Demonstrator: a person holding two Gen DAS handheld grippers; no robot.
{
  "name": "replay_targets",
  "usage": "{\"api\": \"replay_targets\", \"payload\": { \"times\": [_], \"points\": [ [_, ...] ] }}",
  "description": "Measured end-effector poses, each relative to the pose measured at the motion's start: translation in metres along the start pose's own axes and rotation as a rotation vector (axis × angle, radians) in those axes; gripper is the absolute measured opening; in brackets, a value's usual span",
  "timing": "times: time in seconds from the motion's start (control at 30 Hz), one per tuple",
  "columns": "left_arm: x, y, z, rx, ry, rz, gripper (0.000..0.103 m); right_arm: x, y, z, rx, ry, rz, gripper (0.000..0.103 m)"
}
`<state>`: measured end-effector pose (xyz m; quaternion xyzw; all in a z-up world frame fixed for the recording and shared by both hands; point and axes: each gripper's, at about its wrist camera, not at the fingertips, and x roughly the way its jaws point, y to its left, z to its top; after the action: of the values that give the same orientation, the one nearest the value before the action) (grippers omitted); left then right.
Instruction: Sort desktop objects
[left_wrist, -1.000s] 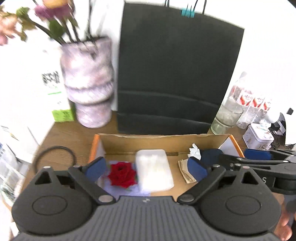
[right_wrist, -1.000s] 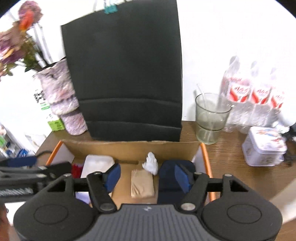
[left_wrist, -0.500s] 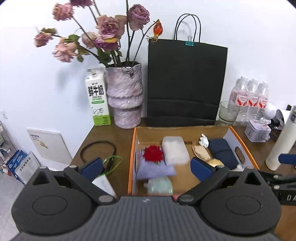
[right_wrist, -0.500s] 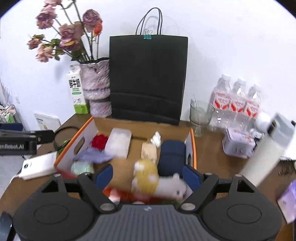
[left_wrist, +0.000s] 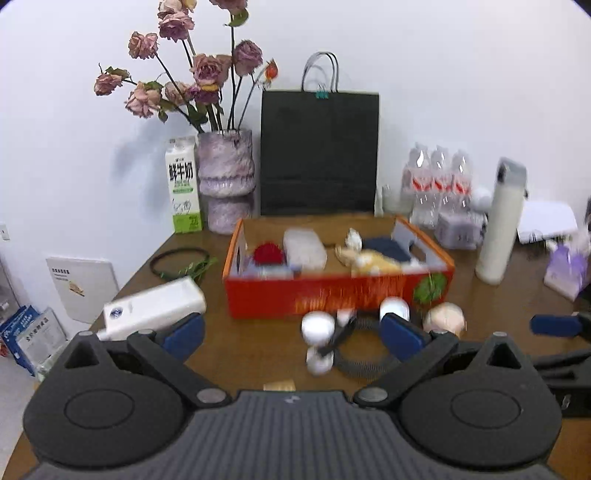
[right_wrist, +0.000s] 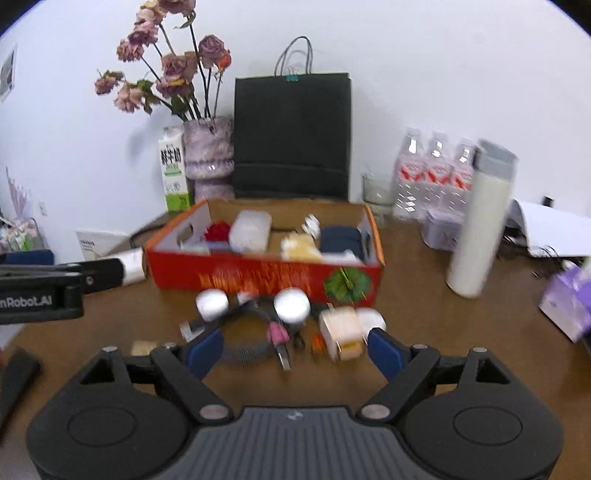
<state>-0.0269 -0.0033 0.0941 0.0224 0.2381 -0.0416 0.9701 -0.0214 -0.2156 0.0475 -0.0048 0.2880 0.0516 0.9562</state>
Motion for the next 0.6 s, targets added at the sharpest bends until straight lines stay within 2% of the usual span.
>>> {"api": "replay_targets", "payload": {
  "times": [0.1,0.17,0.23,0.33,0.5,0.6],
  "points": [
    [-0.014,-0.001,-0.035,0.018,-0.008,0.006,0.103,-0.010,-0.004,-0.036,0.035,-0.004,-0.030,0.085],
    [-0.024,-0.003,-0.063,0.040,-0.022,-0.016,0.103,-0.017,-0.004,-0.059,0.058,-0.007,-0.058,0.085],
    [-0.028,-0.007,-0.086,0.073,0.012,-0.043,0.103,-0.022,-0.001,-0.076,0.055,-0.010,-0.076,0.085],
    [-0.032,-0.008,-0.103,0.077,0.048,-0.038,0.103,-0.030,0.003,-0.093,0.031,-0.013,-0.096,0.085],
    [-0.039,0.002,-0.114,0.016,0.028,-0.039,0.103,-0.034,0.008,-0.110,0.089,0.028,-0.072,0.085],
    [-0.039,0.003,-0.113,0.021,0.031,-0.036,0.103,-0.030,0.012,-0.115,0.075,0.048,-0.075,0.085]
  ]
}}
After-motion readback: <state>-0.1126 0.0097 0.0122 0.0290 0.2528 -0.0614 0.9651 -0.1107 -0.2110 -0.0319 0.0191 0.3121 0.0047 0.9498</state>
